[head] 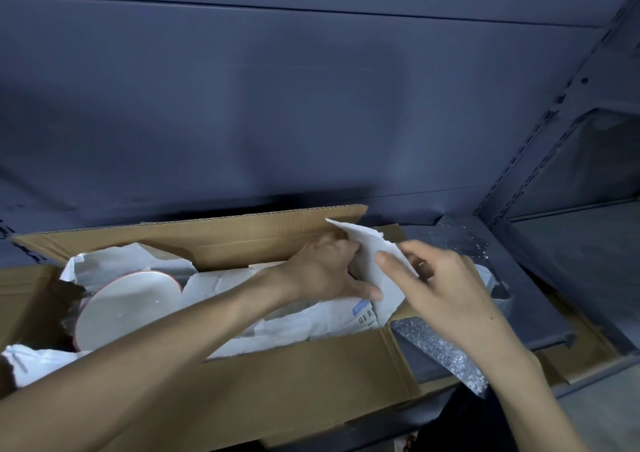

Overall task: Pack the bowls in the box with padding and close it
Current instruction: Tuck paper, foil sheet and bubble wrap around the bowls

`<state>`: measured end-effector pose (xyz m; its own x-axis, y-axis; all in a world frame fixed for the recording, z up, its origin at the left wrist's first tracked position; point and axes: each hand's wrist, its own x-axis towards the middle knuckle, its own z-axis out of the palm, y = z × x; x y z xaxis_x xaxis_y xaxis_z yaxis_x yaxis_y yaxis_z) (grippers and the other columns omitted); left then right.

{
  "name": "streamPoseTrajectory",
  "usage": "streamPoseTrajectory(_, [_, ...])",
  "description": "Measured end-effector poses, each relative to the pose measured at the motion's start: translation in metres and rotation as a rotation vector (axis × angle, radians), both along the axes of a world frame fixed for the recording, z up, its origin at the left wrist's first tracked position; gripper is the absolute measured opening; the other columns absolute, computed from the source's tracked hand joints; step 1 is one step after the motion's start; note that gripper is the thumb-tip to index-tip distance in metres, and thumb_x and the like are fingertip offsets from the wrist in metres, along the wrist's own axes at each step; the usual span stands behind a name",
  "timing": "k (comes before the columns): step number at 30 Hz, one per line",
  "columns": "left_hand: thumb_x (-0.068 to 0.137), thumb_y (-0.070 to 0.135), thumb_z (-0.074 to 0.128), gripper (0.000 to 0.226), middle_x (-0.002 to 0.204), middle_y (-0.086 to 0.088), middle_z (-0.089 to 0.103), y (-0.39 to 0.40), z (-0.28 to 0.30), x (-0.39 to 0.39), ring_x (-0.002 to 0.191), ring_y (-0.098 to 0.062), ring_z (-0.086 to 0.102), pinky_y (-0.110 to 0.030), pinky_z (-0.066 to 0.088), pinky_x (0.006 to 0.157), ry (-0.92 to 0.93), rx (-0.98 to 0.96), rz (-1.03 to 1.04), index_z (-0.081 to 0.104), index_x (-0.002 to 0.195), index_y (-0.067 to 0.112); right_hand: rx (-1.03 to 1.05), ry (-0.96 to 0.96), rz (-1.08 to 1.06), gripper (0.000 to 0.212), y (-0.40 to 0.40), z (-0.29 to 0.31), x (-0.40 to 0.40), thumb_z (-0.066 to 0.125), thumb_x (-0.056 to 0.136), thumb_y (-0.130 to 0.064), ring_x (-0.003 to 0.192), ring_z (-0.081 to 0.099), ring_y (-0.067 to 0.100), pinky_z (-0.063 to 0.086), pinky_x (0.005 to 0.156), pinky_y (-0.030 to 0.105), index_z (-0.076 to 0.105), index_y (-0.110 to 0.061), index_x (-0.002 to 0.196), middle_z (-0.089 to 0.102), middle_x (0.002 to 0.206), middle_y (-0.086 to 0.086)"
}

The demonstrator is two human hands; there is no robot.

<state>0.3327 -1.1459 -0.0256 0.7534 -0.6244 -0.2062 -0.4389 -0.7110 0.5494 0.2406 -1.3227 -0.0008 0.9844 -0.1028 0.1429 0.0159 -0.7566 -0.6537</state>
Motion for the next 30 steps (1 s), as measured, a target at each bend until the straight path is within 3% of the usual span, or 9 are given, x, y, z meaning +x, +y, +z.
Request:
streamPoseTrajectory(2, [0.071,0.068,0.076,0.073,0.139,0.001,0.053,-0.004,-0.007,0.001,0.133,-0.019,0.043,-0.038,0.039,0.111,-0.084,0.05,0.02,0.059,0.126,0.021,0.096,-0.035,-0.037,0.048,-0.001,0.003,-0.002,0.053,0.083,-0.077,0.082,0.066,-0.003,0.046,0.069,0.017,0.073,-0.038,0.101,0.071,0.086,-0.024])
streamPoseTrajectory(4, [0.066,0.072,0.076,0.078,0.138,0.001,0.053,-0.005,-0.013,0.002,0.133,-0.019,0.04,-0.038,0.036,0.112,-0.148,0.056,0.029,0.059,0.122,0.02,0.15,-0.077,-0.071,0.046,-0.003,0.006,-0.002,0.047,0.083,-0.082,0.089,0.067,-0.005,0.047,0.072,0.015,0.071,-0.046,0.1,0.071,0.093,-0.029])
streamPoseTrajectory(9, [0.059,0.08,0.073,0.095,0.137,0.001,0.04,-0.005,-0.033,-0.003,0.129,-0.021,0.032,-0.039,0.035,0.112,-0.248,0.124,0.0,0.052,0.13,0.02,0.217,-0.108,-0.13,0.062,-0.009,0.008,-0.002,0.034,0.087,-0.087,0.082,0.071,0.009,0.058,0.08,0.048,0.069,-0.038,0.103,0.074,0.091,-0.013])
streamPoseTrajectory(12, [0.059,0.08,0.074,0.099,0.136,-0.002,0.036,-0.008,-0.041,-0.006,0.127,-0.023,0.034,-0.04,0.039,0.111,-0.256,0.134,0.009,0.051,0.133,0.018,0.245,-0.122,-0.151,0.06,-0.011,0.007,-0.002,0.035,0.087,-0.086,0.083,0.072,0.005,0.059,0.08,0.05,0.069,-0.038,0.101,0.074,0.093,-0.016])
streamPoseTrajectory(19, [0.058,0.078,0.076,0.083,0.135,-0.001,0.034,-0.01,-0.032,0.0,0.128,-0.024,0.028,-0.042,0.036,0.109,-0.093,0.219,0.026,0.056,0.12,0.026,0.249,-0.126,-0.142,0.04,-0.011,0.0,0.0,0.045,0.092,-0.073,0.085,0.072,0.002,0.06,0.077,0.042,0.07,-0.043,0.099,0.073,0.099,-0.021])
streamPoseTrajectory(23, [0.053,0.072,0.08,0.067,0.13,0.008,0.046,-0.008,-0.03,0.008,0.129,-0.017,0.032,-0.037,0.04,0.109,0.002,0.106,0.01,0.067,0.104,0.03,0.274,-0.106,-0.129,0.037,-0.007,0.002,0.011,0.052,0.087,-0.069,0.085,0.071,0.005,0.059,0.079,0.041,0.072,-0.039,0.096,0.074,0.093,-0.021])
streamPoseTrajectory(26, [0.047,0.068,0.082,0.059,0.107,0.018,0.063,-0.007,-0.029,0.013,0.111,-0.003,0.056,-0.03,0.052,0.09,0.035,-0.04,0.069,0.065,0.093,0.035,0.23,-0.022,-0.104,0.043,0.002,0.003,0.026,0.059,0.082,-0.072,0.077,0.069,-0.001,0.053,0.075,0.03,0.074,-0.033,0.094,0.072,0.082,-0.024])
streamPoseTrajectory(28, [0.045,0.065,0.084,0.054,0.088,0.023,0.061,-0.008,-0.03,0.011,0.088,0.008,0.058,-0.021,0.047,0.067,0.013,-0.072,0.104,0.06,0.087,0.04,0.149,0.049,-0.088,0.047,0.009,0.003,0.035,0.064,0.077,-0.073,0.076,0.066,-0.003,0.05,0.074,0.026,0.075,-0.031,0.095,0.07,0.076,-0.023])
streamPoseTrajectory(30, [0.046,0.06,0.086,0.048,0.084,0.03,0.061,-0.011,-0.036,0.007,0.085,0.014,0.054,-0.019,0.041,0.063,-0.034,-0.074,0.102,0.056,0.08,0.043,0.045,0.079,-0.07,0.043,0.013,0.001,0.04,0.07,0.073,-0.067,0.079,0.066,-0.002,0.051,0.074,0.023,0.075,-0.031,0.096,0.069,0.072,-0.022])
